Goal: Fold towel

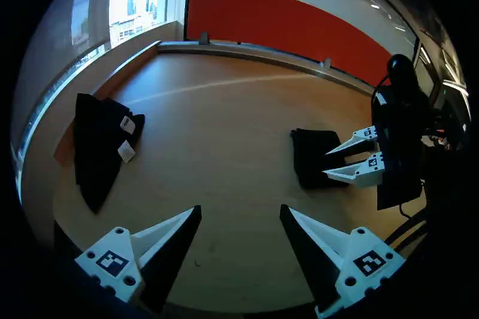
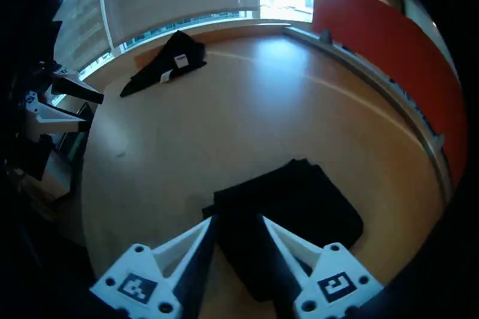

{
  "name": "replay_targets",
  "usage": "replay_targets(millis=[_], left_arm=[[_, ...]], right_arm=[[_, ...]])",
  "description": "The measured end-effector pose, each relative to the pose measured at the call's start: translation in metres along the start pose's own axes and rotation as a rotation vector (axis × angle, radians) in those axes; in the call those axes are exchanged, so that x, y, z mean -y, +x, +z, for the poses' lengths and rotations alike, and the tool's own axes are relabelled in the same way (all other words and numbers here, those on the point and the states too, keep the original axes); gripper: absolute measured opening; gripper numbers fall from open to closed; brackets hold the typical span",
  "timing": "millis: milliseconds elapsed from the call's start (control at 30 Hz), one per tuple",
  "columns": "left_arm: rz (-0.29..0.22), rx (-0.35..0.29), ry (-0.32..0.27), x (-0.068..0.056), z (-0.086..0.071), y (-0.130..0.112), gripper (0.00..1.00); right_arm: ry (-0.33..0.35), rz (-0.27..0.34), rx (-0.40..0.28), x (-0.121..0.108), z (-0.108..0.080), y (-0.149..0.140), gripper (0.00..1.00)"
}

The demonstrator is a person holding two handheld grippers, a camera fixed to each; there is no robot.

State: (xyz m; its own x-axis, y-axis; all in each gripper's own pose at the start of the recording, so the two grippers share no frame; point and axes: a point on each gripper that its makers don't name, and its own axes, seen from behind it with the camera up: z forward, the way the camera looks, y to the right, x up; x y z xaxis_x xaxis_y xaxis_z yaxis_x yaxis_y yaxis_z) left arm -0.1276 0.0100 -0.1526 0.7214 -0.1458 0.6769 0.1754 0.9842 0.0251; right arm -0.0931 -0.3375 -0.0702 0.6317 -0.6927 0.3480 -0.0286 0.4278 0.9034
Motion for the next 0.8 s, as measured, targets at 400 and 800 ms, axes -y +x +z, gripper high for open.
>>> replay_targets(millis=[400, 800], left_arm=[[0.013, -0.004, -0.01, -0.007, 0.003, 0.005, 0.97], [0.02, -0.005, -0.022, -0.015, 0.007, 0.009, 0.98]], right_arm=[[-0.067, 0.049, -0.012, -0.018, -0.02, -0.018, 0.69], [-0.128, 0.12, 0.021, -0.032, -0.042, -0.065, 0.69]])
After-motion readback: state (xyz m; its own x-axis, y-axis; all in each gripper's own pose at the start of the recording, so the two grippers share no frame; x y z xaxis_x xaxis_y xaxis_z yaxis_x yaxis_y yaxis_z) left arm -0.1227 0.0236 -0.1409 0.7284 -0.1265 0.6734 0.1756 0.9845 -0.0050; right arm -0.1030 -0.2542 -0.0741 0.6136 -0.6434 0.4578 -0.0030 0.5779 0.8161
